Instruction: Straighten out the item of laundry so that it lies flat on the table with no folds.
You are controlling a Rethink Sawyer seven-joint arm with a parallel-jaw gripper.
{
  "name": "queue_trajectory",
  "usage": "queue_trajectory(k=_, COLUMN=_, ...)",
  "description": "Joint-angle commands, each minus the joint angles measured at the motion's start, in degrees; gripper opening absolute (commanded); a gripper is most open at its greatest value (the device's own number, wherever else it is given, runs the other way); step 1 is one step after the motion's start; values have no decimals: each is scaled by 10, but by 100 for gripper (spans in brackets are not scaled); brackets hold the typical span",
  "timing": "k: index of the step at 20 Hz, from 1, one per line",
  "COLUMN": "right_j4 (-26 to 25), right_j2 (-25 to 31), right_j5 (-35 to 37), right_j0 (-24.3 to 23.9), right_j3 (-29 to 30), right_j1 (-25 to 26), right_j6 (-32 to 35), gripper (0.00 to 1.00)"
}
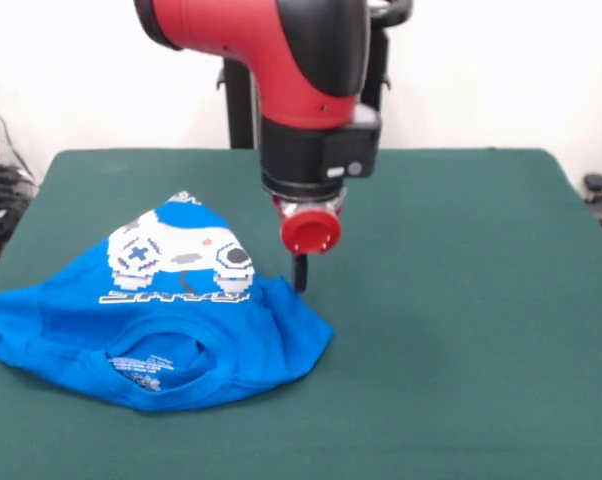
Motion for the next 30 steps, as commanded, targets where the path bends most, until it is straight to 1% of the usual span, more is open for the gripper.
queue_trajectory(k=1, right_j4=24, right_j2=172, right_j5=60, right_j0=-41, right_j3=126, right_j1=-38, right_j6=-24, gripper=0)
queue_trajectory(k=5, right_j4=11, right_j2=198, right_j5=64, right_j0=-60, right_j3=138, right_j1=-36, right_j6=-30, gripper=0)
queue_trajectory(k=8, right_j4=1, right_j2=210, right_j5=54, right_j0=-70, right_j3=138, right_j1=-26, right_j6=-31, gripper=0)
queue_trajectory(k=9, right_j4=0, right_j2=214, right_j5=50, right_j0=-73, right_j3=137, right_j1=-22, right_j6=-29, gripper=0)
queue_trajectory(k=10, right_j4=-5, right_j2=204, right_j5=44, right_j0=-65, right_j3=133, right_j1=-21, right_j6=-23, gripper=0)
queue_trajectory(k=11, right_j4=-11, right_j2=187, right_j5=34, right_j0=-50, right_j3=122, right_j1=-18, right_j6=-12, gripper=0)
queue_trajectory(k=13, right_j4=-40, right_j2=75, right_j5=7, right_j0=36, right_j3=67, right_j1=-9, right_j6=29, gripper=0)
queue_trajectory(k=15, right_j4=-53, right_j2=-22, right_j5=-4, right_j0=105, right_j3=14, right_j1=17, right_j6=57, gripper=0)
queue_trajectory(k=16, right_j4=-58, right_j2=-72, right_j5=-26, right_j0=139, right_j3=-10, right_j1=34, right_j6=71, gripper=0)
queue_trajectory(k=17, right_j4=-54, right_j2=-112, right_j5=-41, right_j0=165, right_j3=-30, right_j1=53, right_j6=78, gripper=100)
queue_trajectory(k=19, right_j4=-40, right_j2=-181, right_j5=-49, right_j0=213, right_j3=-57, right_j1=84, right_j6=113, gripper=100)
queue_trajectory(k=20, right_j4=-40, right_j2=-211, right_j5=-36, right_j0=226, right_j3=-72, right_j1=90, right_j6=121, gripper=100)
queue_trajectory(k=22, right_j4=-29, right_j2=-245, right_j5=-33, right_j0=235, right_j3=-81, right_j1=83, right_j6=132, gripper=100)
queue_trajectory(k=25, right_j4=-25, right_j2=-236, right_j5=-6, right_j0=215, right_j3=-78, right_j1=40, right_j6=101, gripper=100)
queue_trajectory(k=27, right_j4=-20, right_j2=-214, right_j5=32, right_j0=194, right_j3=-77, right_j1=10, right_j6=75, gripper=100)
queue_trajectory(k=28, right_j4=-10, right_j2=-188, right_j5=59, right_j0=174, right_j3=-72, right_j1=-6, right_j6=63, gripper=100)
queue_trajectory(k=29, right_j4=1, right_j2=-172, right_j5=75, right_j0=163, right_j3=-70, right_j1=-14, right_j6=63, gripper=100)
queue_trajectory(k=30, right_j4=7, right_j2=-171, right_j5=83, right_j0=159, right_j3=-78, right_j1=-10, right_j6=68, gripper=100)
